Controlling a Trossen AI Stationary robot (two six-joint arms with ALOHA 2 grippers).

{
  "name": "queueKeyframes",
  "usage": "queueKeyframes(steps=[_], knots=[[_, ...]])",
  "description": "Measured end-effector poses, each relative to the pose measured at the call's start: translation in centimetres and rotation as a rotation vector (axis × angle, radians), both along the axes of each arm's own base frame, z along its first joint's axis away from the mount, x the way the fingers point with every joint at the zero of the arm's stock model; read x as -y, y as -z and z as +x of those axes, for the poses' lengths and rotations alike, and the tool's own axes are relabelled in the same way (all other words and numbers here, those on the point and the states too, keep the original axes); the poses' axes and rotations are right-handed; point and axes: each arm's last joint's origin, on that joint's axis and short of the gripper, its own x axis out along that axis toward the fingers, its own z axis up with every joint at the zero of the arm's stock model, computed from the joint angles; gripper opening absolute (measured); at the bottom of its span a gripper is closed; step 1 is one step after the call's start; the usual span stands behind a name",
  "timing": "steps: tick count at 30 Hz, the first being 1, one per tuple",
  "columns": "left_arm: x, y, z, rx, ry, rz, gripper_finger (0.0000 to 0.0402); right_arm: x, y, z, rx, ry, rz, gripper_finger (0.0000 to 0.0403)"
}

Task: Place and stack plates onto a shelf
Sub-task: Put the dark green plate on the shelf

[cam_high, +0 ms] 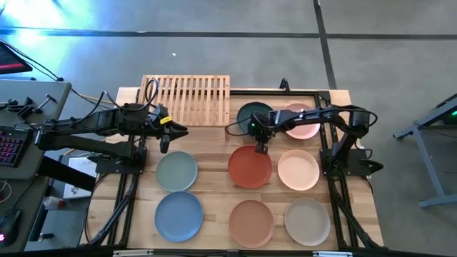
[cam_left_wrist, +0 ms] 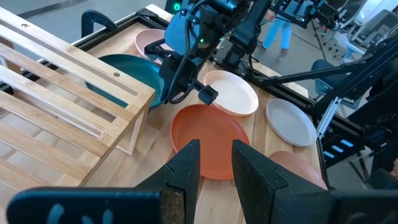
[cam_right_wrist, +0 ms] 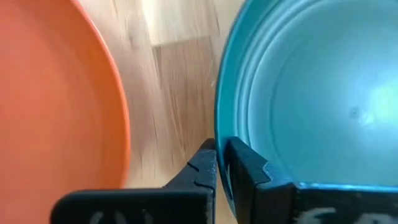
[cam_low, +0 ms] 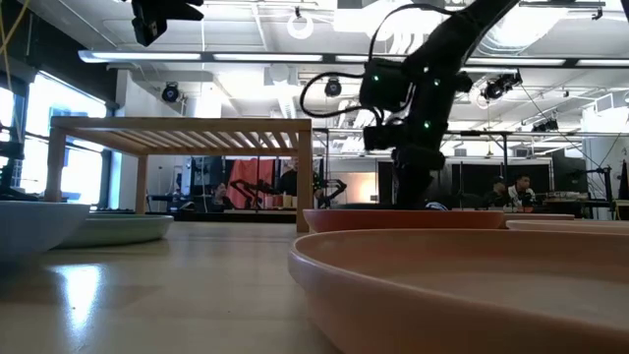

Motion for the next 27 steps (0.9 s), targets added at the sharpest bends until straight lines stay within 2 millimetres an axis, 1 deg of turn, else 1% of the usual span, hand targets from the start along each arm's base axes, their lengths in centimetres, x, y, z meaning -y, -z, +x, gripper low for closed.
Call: queueKeyframes(steps=[6, 14, 17, 27], knots=[[0.0, 0.0, 0.0, 0.0, 0.0, 0.0, 0.0083, 0.2, -2.3, 1.0, 0.004, 0.019, -0.019, 0.0], [0.0, 0.0, 0.0, -0.003, 0.01, 0.022, 0.0083, 0.6, -4.6, 1.6, -0.024, 0.049, -0.069, 0.0001], [0.0, 0.0, 0.0, -0.003, 0.01, 0.022, 0.0083, 0.7, -5.4, 1.8, -0.026, 0.052, -0.078, 0.0], [0.0, 0.0, 0.0, -0.003, 0.01, 0.023, 0.0083, 1.2, -8.8, 1.9, -0.085, 0.102, -0.155, 0.0]])
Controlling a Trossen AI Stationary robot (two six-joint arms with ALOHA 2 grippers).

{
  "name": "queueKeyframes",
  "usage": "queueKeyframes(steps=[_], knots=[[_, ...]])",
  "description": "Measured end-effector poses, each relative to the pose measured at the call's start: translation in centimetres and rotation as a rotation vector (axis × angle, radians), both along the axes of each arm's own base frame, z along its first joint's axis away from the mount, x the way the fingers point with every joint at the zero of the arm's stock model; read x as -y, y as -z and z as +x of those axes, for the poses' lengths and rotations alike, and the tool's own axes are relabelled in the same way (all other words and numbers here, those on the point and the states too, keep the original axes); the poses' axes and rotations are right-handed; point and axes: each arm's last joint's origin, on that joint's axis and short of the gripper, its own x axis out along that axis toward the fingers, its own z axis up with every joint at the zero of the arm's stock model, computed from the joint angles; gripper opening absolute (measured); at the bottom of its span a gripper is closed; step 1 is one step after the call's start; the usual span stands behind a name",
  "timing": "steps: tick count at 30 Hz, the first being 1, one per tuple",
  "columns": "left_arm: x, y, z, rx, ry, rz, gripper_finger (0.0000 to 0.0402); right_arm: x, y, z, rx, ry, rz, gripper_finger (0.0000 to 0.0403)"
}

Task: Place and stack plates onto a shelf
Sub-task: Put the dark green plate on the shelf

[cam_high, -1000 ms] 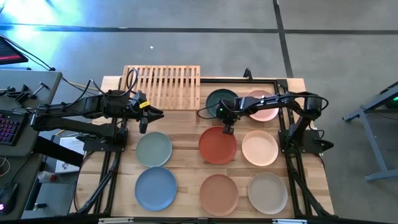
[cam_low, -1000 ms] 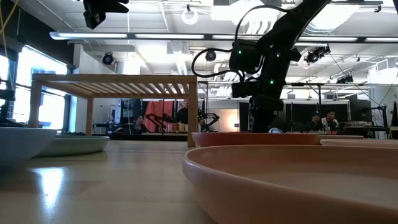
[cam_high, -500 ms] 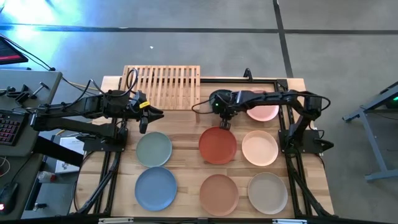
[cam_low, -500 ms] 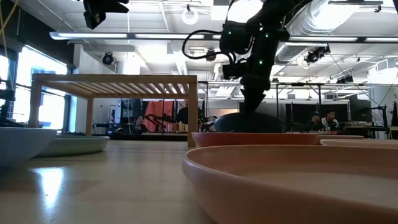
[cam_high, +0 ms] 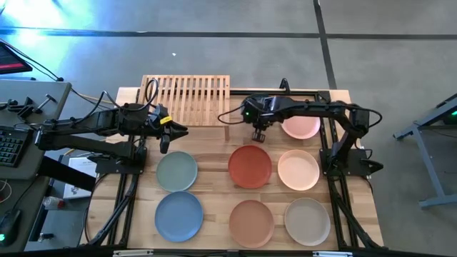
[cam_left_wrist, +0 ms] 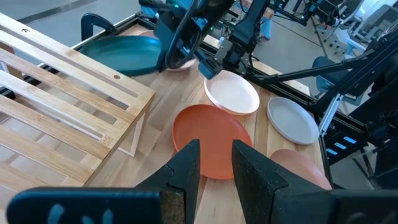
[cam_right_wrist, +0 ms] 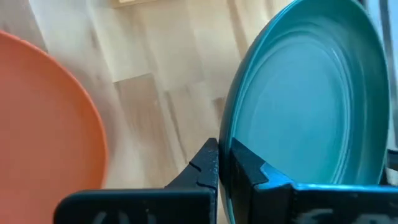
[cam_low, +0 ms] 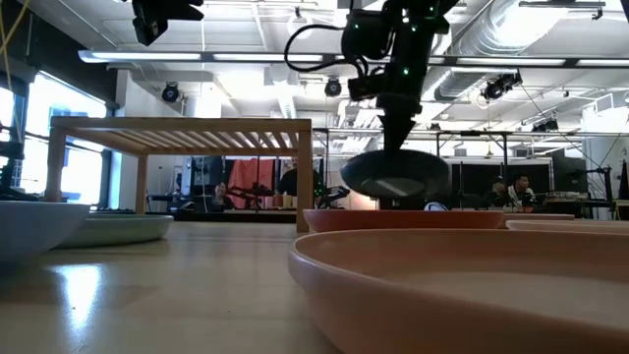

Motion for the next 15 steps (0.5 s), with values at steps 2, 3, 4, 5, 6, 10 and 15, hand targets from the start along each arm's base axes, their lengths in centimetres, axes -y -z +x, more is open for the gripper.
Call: queueKeyframes(steps=[2, 3, 4, 5, 6, 10, 15], knots=[[0.0, 0.0, 0.0, 0.0, 0.0, 0.0, 0.0083, 0.2, -0.8, 0.1, 0.006, 0.01, -0.021, 0.0], [0.0, 0.0, 0.0, 0.0, 0.0, 0.0, 0.0083, 0.4, -1.2, 0.2, 0.009, 0.017, -0.038, 0.0], [0.0, 0.0, 0.0, 0.0, 0.0, 0.0, 0.0083, 0.5, -1.7, 0.2, 0.012, 0.023, -0.053, 0.0], [0.0, 0.0, 0.0, 0.0, 0.0, 0.0, 0.0083, 0.6, -2.2, 0.2, 0.011, 0.032, -0.073, 0.0], [0.0, 0.0, 0.0, 0.0, 0.0, 0.0, 0.0083, 0.8, -2.7, 0.2, 0.013, 0.04, -0.092, 0.0], [0.0, 0.0, 0.0, 0.0, 0.001, 0.0, 0.0083, 1.3, -5.0, 0.4, 0.035, 0.04, -0.16, 0.0], [0.0, 0.0, 0.0, 0.0, 0.0, 0.0, 0.0083, 1.8, -8.2, 0.8, 0.086, -0.019, -0.26, 0.0]])
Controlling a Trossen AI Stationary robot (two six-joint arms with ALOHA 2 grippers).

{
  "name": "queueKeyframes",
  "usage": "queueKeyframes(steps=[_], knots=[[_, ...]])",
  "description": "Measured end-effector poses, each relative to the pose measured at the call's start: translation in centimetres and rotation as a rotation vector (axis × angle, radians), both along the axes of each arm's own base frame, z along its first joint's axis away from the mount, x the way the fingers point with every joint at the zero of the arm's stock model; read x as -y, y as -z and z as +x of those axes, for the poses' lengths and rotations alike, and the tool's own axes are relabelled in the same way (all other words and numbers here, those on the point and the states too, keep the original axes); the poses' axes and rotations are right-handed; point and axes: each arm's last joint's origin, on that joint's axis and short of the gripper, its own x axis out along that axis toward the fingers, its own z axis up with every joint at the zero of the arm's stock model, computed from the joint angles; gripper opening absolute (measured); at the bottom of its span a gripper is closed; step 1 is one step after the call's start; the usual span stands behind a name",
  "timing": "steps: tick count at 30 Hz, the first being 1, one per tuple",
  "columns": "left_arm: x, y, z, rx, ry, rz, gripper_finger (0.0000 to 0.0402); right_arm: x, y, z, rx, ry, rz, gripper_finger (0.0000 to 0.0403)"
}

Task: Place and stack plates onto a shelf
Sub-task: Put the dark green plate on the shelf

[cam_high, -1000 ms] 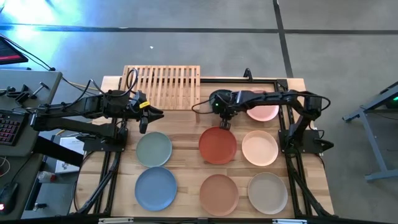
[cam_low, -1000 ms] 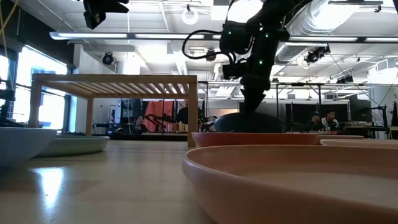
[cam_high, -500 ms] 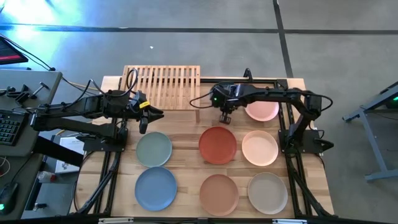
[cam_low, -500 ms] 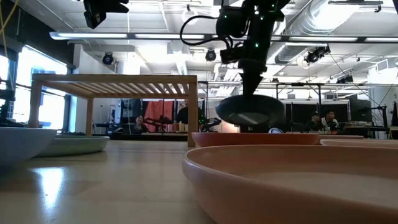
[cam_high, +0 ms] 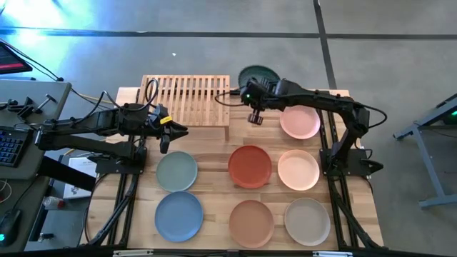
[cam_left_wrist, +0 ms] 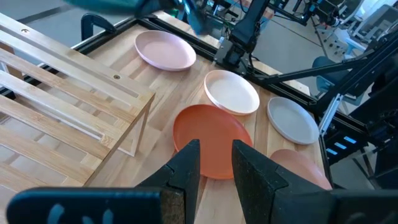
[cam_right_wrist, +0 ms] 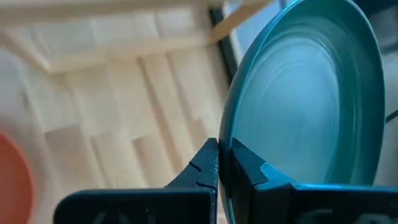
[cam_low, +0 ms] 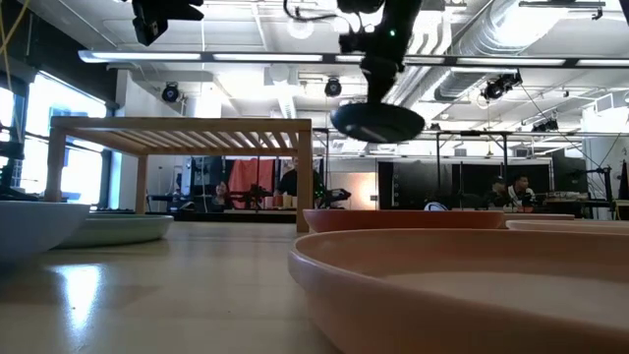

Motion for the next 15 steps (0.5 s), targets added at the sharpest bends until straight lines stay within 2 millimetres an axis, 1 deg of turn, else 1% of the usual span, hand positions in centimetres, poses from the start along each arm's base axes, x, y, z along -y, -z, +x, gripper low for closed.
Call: queueKeyframes(steps=[4, 8, 12, 15], knots=[[0.0, 0.0, 0.0, 0.0, 0.0, 0.0, 0.0083, 0.2, -2.3, 0.4, 0.046, -0.066, -0.067, 0.0], [0.0, 0.0, 0.0, 0.0, 0.0, 0.0, 0.0083, 0.3, -4.0, 0.9, 0.085, -0.149, -0.153, 0.0], [0.0, 0.0, 0.0, 0.0, 0.0, -0.001, 0.0083, 0.6, -4.9, 1.6, 0.122, -0.237, -0.249, 0.0], [0.0, 0.0, 0.0, 0.001, -0.001, -0.002, 0.0083, 0.5, -5.2, 2.0, 0.137, -0.318, -0.274, 0.0]])
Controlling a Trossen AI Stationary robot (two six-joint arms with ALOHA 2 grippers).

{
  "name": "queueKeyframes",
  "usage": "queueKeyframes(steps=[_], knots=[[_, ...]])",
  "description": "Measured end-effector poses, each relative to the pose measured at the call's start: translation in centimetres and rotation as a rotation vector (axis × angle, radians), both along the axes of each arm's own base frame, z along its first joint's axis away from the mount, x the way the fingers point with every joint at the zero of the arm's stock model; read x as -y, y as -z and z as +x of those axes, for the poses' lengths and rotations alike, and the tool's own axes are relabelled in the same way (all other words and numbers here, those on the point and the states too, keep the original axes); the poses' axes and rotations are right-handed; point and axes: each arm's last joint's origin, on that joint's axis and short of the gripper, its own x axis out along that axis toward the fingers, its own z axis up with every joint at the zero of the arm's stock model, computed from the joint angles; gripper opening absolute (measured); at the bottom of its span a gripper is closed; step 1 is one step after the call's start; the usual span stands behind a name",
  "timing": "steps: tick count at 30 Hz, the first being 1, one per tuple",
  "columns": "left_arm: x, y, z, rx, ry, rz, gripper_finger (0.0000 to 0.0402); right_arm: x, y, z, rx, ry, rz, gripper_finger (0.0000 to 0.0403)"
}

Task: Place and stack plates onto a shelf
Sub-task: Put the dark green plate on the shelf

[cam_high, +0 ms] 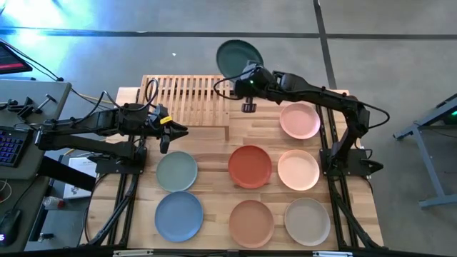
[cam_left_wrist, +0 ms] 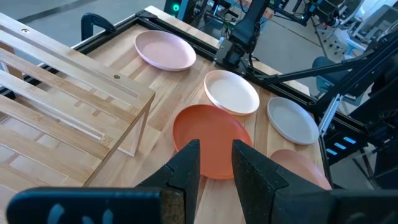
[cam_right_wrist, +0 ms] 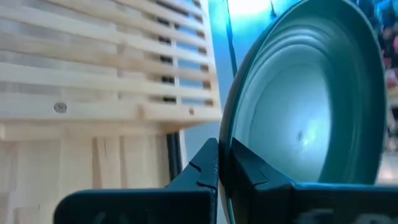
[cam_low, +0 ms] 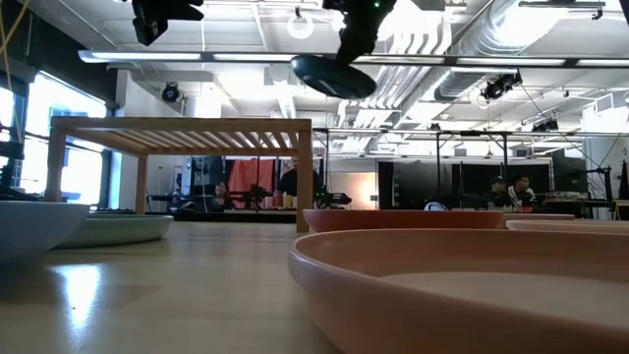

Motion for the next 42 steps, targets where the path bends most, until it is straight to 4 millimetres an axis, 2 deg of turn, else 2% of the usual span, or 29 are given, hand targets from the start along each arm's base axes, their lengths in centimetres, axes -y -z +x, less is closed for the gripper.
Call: queueKeyframes(steps=[6, 11, 23, 33, 42], knots=[[0.0, 0.0, 0.0, 0.0, -0.001, -0.001, 0.0083, -1.1, -0.3, 0.8, 0.018, -0.186, 0.004, 0.0], [0.0, 0.0, 0.0, 0.001, -0.002, -0.003, 0.0083, -2.3, 0.3, 2.1, 0.03, -0.259, -0.001, 0.0], [-0.1, 0.0, 0.0, 0.0, -0.03, 0.008, 0.0083, -4.2, 3.5, 4.7, -0.039, -0.353, 0.058, 0.0], [-0.1, 0.0, 0.0, -0.001, -0.031, 0.005, 0.0083, -4.9, 6.2, 6.1, -0.135, -0.392, 0.089, 0.0], [-0.1, 0.0, 0.0, -0.001, -0.031, 0.004, 0.0083, -4.9, 7.1, 6.5, -0.168, -0.418, 0.082, 0.0]])
